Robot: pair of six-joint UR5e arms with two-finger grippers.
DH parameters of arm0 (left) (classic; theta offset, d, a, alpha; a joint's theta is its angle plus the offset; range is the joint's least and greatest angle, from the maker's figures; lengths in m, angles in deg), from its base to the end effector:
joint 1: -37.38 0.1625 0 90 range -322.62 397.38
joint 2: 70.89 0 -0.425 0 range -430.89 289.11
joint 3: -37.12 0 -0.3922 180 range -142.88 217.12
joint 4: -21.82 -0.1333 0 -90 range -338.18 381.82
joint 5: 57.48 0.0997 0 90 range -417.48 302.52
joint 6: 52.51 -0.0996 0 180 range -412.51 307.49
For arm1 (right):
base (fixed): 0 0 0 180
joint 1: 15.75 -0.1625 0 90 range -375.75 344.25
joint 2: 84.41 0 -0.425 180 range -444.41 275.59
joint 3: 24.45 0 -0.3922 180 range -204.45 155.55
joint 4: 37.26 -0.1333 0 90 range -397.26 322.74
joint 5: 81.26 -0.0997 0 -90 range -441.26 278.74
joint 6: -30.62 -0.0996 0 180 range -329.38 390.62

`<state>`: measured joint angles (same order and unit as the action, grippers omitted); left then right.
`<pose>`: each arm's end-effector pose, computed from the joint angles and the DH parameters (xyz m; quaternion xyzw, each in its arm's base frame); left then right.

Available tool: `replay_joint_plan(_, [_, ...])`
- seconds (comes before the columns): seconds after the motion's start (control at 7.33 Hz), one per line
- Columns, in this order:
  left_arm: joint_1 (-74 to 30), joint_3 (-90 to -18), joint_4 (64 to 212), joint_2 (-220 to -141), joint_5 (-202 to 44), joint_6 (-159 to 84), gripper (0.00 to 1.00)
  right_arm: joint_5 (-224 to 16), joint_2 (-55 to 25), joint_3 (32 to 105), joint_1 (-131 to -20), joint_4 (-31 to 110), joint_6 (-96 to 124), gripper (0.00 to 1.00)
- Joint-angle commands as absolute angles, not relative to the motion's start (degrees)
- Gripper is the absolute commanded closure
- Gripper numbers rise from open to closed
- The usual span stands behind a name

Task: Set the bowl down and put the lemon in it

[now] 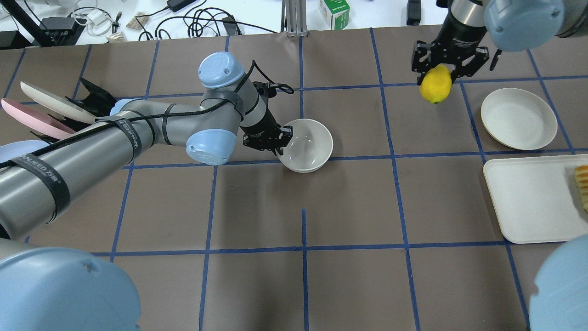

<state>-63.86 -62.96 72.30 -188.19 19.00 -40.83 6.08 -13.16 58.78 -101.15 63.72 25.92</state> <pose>-0.2724 -0.5676 0.2090 0.0016 -0.9929 -0.0052 0.1190 0.0879 -0.6273 0.3823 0.0812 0.9964 0.0087 0.0232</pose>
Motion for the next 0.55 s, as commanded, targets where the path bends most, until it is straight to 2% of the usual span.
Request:
replay_joint_plan(0.0, [-61.3, -60.0, 73.8, -185.8, 21.7, -40.5, 0.06, 3.0, -13.4, 58.8, -105.3, 63.9, 24.0, 1.00])
replay_joint_plan(0.27, [-59.0, -49.8, 93.3, -180.7, 24.1, -44.1, 0.04, 2.2, -14.1, 59.0, -110.9, 64.2, 19.8, 1.00])
replay_joint_plan(0.41, [-58.4, -47.7, 100.6, -178.0, 27.6, -47.8, 0.04, 2.1, -14.8, 58.7, -114.9, 65.2, 17.8, 1.00])
